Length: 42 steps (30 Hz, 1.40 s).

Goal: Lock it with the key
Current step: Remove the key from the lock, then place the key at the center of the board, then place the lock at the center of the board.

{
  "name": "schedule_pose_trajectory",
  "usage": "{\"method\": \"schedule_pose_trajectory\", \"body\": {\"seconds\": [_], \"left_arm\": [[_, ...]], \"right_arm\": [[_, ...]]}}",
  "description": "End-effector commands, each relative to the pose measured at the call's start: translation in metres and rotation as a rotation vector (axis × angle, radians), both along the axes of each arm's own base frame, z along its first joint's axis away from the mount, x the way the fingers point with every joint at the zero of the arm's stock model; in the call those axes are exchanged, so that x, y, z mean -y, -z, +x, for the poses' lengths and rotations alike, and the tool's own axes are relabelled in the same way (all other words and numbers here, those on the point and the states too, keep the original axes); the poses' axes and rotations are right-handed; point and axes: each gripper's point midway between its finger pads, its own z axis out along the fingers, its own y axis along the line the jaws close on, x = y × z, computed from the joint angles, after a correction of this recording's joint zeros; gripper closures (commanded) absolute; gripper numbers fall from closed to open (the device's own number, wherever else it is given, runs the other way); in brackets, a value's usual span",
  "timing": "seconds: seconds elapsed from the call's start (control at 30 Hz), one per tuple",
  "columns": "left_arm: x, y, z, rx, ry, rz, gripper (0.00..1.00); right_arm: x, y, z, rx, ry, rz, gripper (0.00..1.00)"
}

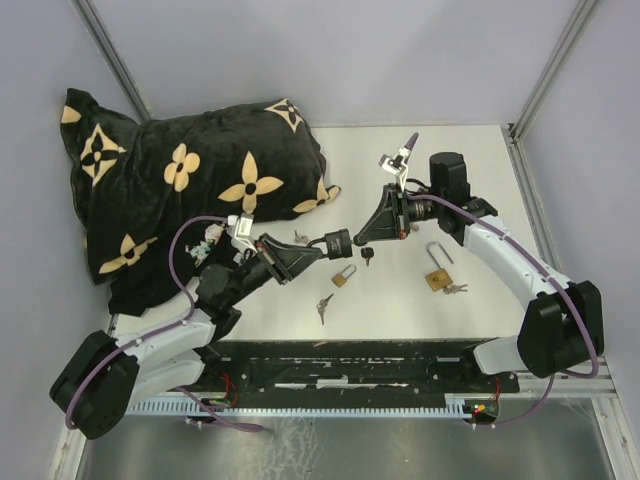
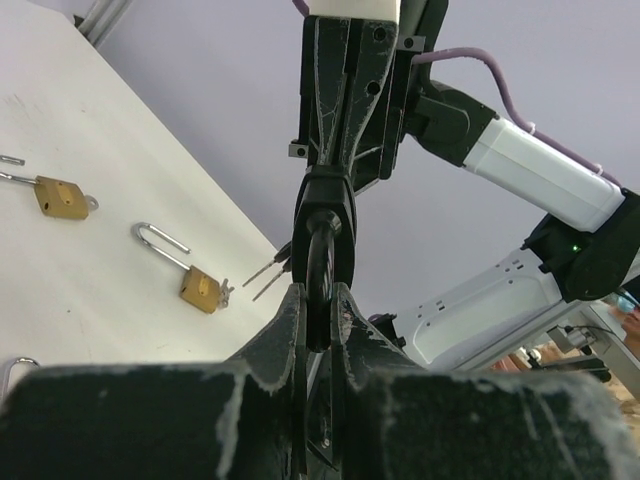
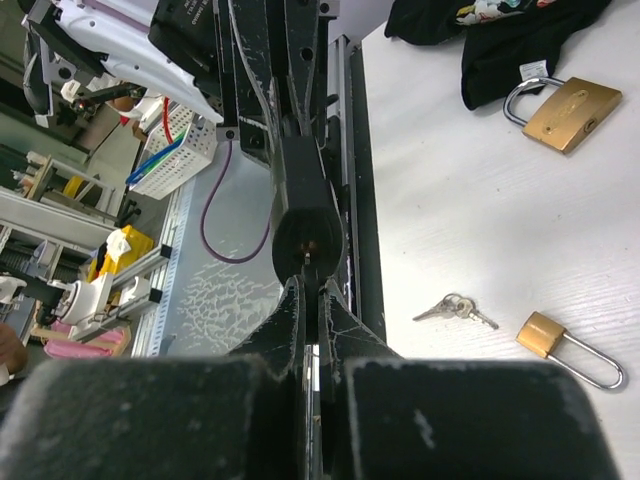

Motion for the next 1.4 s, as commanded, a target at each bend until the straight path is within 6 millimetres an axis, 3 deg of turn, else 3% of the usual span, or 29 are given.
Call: {"method": "schedule_pose_trajectory", "body": {"seconds": [0.0, 0.13, 0.23, 0.4, 0.57, 0.77, 1.0, 1.1, 1.2, 1.37], "left_arm": [[-0.035, -0.060, -0.008, 0.154, -0.068, -0.188, 0.97], [-0.057, -0.061, -0.004, 0.161, -0.129, -0.201, 0.97], [-0.060, -0.057, -0.002, 0.156, -0.141, -0.183, 0.97], [-0.055, -0.036, 0.009, 0.101, -0.160, -0.116, 0.97], [-0.043, -0.016, 0.033, 0.032, -0.163, -0.063, 0.96], [-0.009, 0.012, 0.089, -0.088, -0.131, -0.007, 0.96], [0.039, 0.056, 0.184, -0.221, -0.180, 0.032, 0.97], [0.048, 0.081, 0.217, -0.282, -0.268, 0.081, 0.96], [0.051, 0.103, 0.241, -0.339, -0.333, 0.116, 0.96], [0.068, 0.122, 0.265, -0.385, -0.342, 0.144, 0.93]], "right_arm": [[0.013, -0.018, 0.014, 0.064, 0.023, 0.030, 0.99], [0.015, -0.021, 0.013, 0.046, 0.014, 0.036, 0.98], [0.016, -0.017, 0.019, 0.056, 0.049, 0.019, 0.98], [0.034, 0.008, 0.055, 0.060, 0.244, -0.072, 0.98], [0.058, 0.031, 0.094, 0.038, 0.470, -0.145, 0.98], [0.082, 0.066, 0.134, -0.036, 0.730, -0.238, 0.98], [0.083, 0.088, 0.217, -0.160, 0.870, -0.284, 0.98], [0.080, 0.109, 0.250, -0.216, 0.926, -0.348, 0.98], [0.075, 0.130, 0.272, -0.234, 0.947, -0.408, 0.97], [0.058, 0.156, 0.293, -0.280, 0.941, -0.426, 0.94]]}}
